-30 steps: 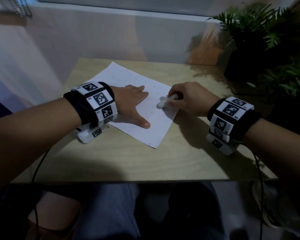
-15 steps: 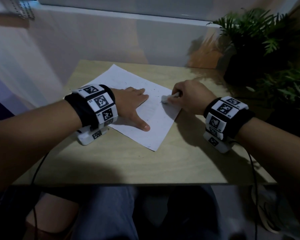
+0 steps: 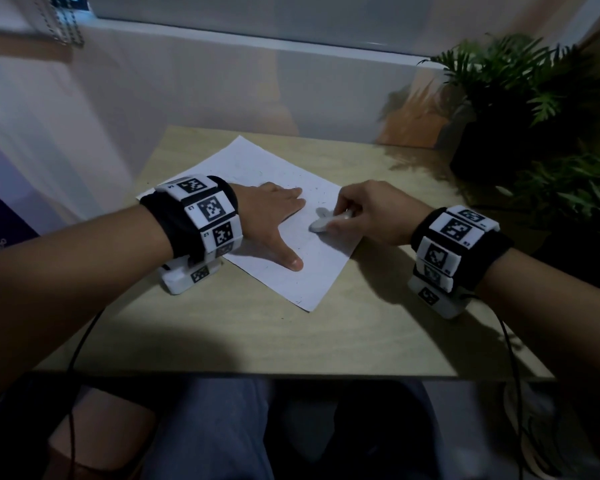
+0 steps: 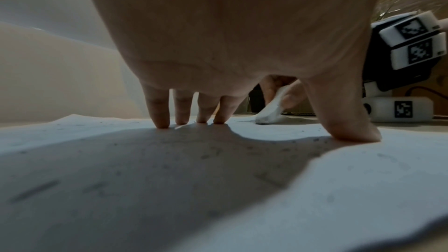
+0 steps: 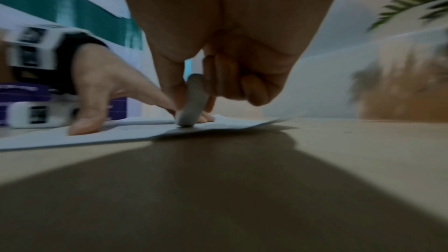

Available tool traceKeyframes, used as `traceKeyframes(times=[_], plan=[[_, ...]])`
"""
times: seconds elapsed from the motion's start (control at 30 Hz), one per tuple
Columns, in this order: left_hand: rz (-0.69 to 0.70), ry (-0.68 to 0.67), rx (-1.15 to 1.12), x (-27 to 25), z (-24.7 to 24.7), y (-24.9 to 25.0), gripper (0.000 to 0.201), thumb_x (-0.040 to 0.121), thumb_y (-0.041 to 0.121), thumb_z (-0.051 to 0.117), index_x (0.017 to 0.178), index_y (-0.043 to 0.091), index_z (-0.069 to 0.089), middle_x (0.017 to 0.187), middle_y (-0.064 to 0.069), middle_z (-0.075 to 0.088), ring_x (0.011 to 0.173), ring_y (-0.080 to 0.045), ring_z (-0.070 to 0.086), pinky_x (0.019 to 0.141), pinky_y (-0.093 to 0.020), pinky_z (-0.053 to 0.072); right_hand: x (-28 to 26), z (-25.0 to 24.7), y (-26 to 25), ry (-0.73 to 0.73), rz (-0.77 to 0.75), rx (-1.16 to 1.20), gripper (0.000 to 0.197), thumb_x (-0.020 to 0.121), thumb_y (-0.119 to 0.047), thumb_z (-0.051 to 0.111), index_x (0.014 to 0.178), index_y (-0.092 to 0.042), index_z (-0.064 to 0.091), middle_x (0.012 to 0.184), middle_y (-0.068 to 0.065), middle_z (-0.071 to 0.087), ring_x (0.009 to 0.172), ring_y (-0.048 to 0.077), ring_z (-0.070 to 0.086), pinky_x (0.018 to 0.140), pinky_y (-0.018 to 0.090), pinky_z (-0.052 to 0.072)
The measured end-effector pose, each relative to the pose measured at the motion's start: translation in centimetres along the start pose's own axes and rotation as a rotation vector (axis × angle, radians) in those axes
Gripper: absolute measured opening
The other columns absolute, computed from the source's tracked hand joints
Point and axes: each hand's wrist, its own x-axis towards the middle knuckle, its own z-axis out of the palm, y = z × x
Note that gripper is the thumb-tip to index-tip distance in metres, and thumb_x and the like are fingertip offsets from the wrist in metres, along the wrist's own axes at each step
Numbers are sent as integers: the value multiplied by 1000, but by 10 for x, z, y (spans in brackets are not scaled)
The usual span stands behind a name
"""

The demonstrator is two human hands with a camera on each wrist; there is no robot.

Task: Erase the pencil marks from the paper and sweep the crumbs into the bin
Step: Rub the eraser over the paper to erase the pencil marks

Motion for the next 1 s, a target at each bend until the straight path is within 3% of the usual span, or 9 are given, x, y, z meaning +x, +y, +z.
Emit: traceKeyframes(times=[0.17,0.33,0.5,0.67,0.77,0.87,1.0], plan=[[3,7,-12,1,0,0,128,70,87,59,162,19,1,170,6,-11,156,-18,-4,126,-48,12,7,-5,9,148,57,-141,41,84,-58,67,80,-18,57,79,0,59,74,22,53,59,36,39],[10,3,-12,-1,-1,1,126,72,84,61,163,19,2,170,5,-10,156,-19,-4,126,-47,10,-6,1,-1,-24,-36,-10,39,79,-57,71,84,-20,61,80,-4,61,72,15,55,64,34,43],[10,4,-23,1,0,0,129,70,87,61,163,20,2,170,7,-10,156,-17,-4,126,-49,12,1,-3,8,150,38,-115,42,85,-57,67,79,-17,56,75,-2,56,70,21,52,60,35,38],[7,11,-27,1,1,-1,129,69,87,61,162,21,2,170,9,-10,156,-16,-4,126,-48,11,-10,1,1,-38,-51,-8,33,80,-52,73,85,-22,61,78,-7,59,69,12,53,59,28,39],[7,6,-29,1,0,0,128,69,86,61,163,21,2,169,10,-11,156,-15,-5,126,-48,12,-4,-4,9,62,51,-51,42,79,-61,72,86,-21,61,81,-5,59,72,14,54,59,31,40],[6,0,-44,0,-1,-1,130,68,87,62,163,22,2,169,11,-11,156,-14,-5,126,-49,12,-7,-1,5,149,14,-108,43,86,-58,64,84,-15,59,79,2,61,74,23,55,63,37,43],[6,-3,-43,-1,-1,0,129,68,86,62,163,22,2,169,10,-11,156,-14,-5,126,-49,12,-17,5,-7,-42,-104,-46,31,84,-48,71,88,-19,62,80,-4,60,72,15,54,64,32,42]])
